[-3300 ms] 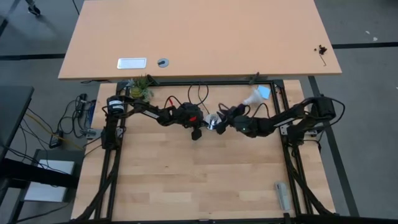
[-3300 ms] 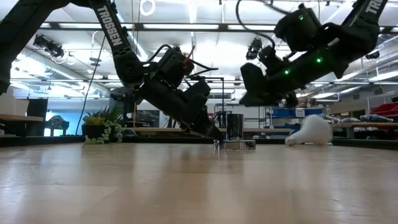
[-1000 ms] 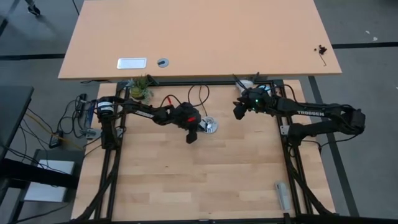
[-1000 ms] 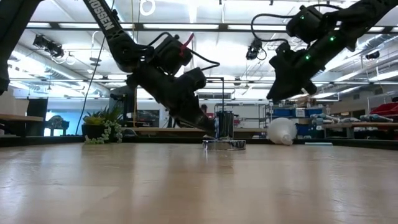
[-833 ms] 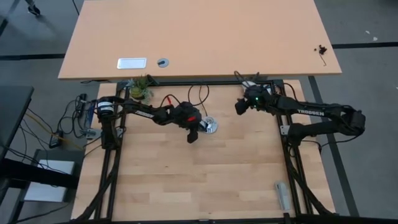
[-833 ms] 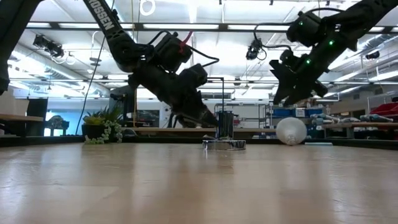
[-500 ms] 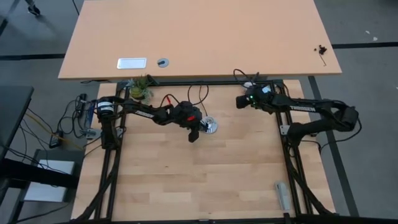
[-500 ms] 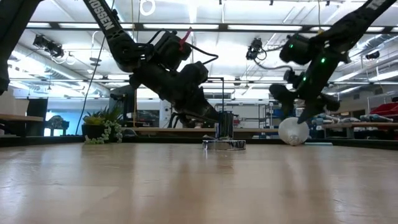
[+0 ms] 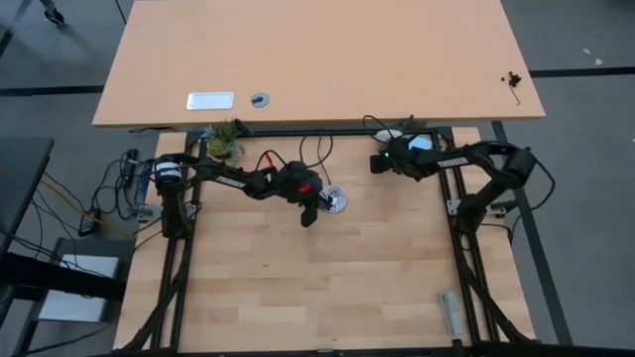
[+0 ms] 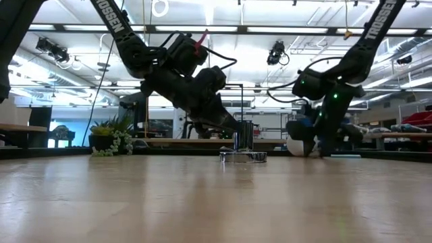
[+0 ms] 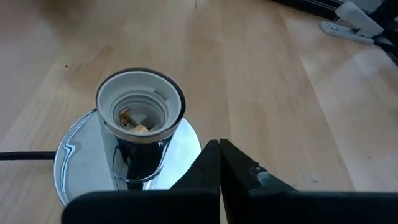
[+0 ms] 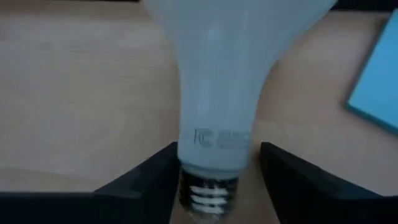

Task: Screw lightbulb
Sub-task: Insert the white lightbulb into the desk lamp

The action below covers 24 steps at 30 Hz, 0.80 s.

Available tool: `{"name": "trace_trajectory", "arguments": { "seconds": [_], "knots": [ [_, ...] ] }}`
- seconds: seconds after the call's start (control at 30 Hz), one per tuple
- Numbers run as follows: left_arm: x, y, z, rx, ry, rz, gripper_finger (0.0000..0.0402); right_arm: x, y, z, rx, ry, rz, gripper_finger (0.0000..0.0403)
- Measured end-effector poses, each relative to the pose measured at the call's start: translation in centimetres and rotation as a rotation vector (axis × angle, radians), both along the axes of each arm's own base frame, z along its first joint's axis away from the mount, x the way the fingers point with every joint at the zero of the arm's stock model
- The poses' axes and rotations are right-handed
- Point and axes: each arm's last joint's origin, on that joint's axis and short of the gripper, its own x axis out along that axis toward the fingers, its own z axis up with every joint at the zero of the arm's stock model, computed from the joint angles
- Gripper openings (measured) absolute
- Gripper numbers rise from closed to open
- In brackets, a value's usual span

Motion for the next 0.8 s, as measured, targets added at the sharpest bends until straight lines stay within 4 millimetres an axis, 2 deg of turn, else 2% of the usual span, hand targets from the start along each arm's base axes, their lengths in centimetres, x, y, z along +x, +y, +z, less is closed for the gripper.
{"name": "trace_trajectory", "arguments": {
  "seconds": [0.17,0.4,0.53,0.7,0.8],
  "knots": [
    [0.1,0.1,0.2,0.002,-0.027,-0.006,0.0001,0.4,-0.2,-0.1,-0.036,0.014,0.059,0.0145],
    [0.4,0.3,0.9,0.018,-0.104,-0.027,0.0001,0.9,-0.3,0.6,-0.066,-0.014,0.152,0.0146],
    [0.1,1.4,1.1,-0.005,-0.126,-0.023,0.0001,1.4,0.0,1.4,-0.079,-0.081,0.210,0.0146],
    [-0.3,2.5,1.9,-0.003,-0.150,0.004,0.0001,2.6,1.1,3.4,-0.126,-0.200,0.335,0.0146],
    [-0.5,2.5,3.2,0.003,-0.189,0.000,0.0001,3.3,2.6,5.1,-0.155,-0.278,0.447,0.0146]
  ]
}}
